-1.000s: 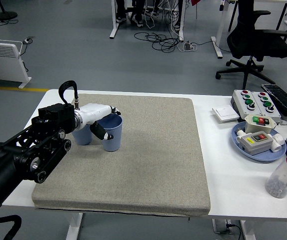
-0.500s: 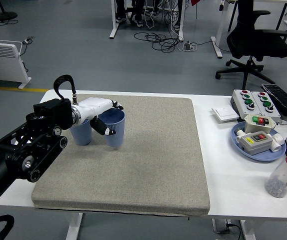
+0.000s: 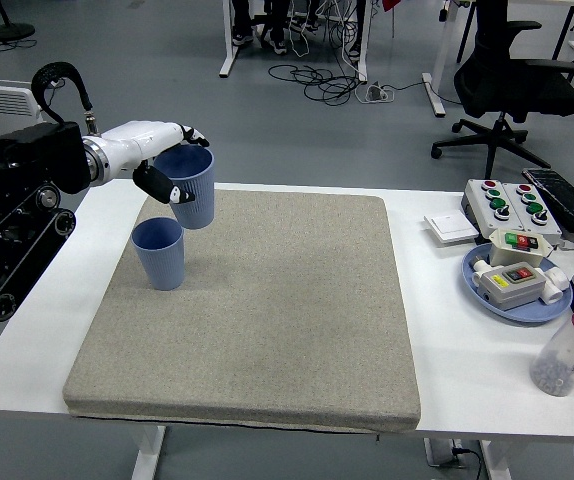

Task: Push cup pick cup insert cup

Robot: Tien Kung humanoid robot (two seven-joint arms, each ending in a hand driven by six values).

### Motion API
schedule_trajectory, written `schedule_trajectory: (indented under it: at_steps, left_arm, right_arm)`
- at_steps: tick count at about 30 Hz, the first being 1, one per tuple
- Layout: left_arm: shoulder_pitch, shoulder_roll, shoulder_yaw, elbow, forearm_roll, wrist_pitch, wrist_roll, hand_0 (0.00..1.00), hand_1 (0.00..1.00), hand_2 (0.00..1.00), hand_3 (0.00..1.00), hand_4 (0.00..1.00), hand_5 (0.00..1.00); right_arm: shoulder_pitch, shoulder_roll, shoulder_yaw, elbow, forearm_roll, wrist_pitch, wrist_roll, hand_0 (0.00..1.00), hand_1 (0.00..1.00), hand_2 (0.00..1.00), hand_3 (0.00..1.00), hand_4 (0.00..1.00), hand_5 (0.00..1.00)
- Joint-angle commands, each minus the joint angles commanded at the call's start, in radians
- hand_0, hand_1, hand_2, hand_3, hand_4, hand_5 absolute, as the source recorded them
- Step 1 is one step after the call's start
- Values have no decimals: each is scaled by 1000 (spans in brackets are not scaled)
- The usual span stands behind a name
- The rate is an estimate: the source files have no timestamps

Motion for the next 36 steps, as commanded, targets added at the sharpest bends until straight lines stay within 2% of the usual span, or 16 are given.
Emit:
schedule_trajectory:
  at_steps: [11,19,20,25,26,31,32,36]
  left_arm:
    - [22,18,-24,40,20,-8,5,525,557,529,593,492,13]
    - [38,14,-19,58,20,1,-8,524,559,530,594,500,4]
    - [38,14,-19,60,20,3,-10,506,550,533,603,634,68]
    - [43,2,-27,104,35,24,-28,506,550,533,603,634,68]
    - [47,0,-33,117,30,28,-29,517,570,581,726,839,303]
    - [60,-7,-45,154,20,33,-20,517,570,581,726,839,303]
    - [63,-10,-48,162,18,34,-16,719,833,902,922,965,515]
    - [80,-21,-64,192,22,53,-24,719,833,902,922,965,515]
  right_arm:
    - [-1,2,3,0,0,-2,1,726,661,668,585,101,536]
    - [-2,3,3,0,-3,-2,0,726,662,668,585,102,537]
    - [-2,3,3,0,-3,-2,0,726,662,668,585,102,537]
    - [-4,4,1,0,-3,-3,0,726,662,668,585,102,537]
    - [-4,4,-1,0,-1,-3,0,726,662,668,585,102,537]
    - [-6,4,-6,0,4,-3,1,726,662,668,585,102,537]
    - [-6,4,-6,0,4,-3,1,726,662,669,585,101,539]
    - [-7,3,-10,0,5,-3,1,726,662,669,585,101,539]
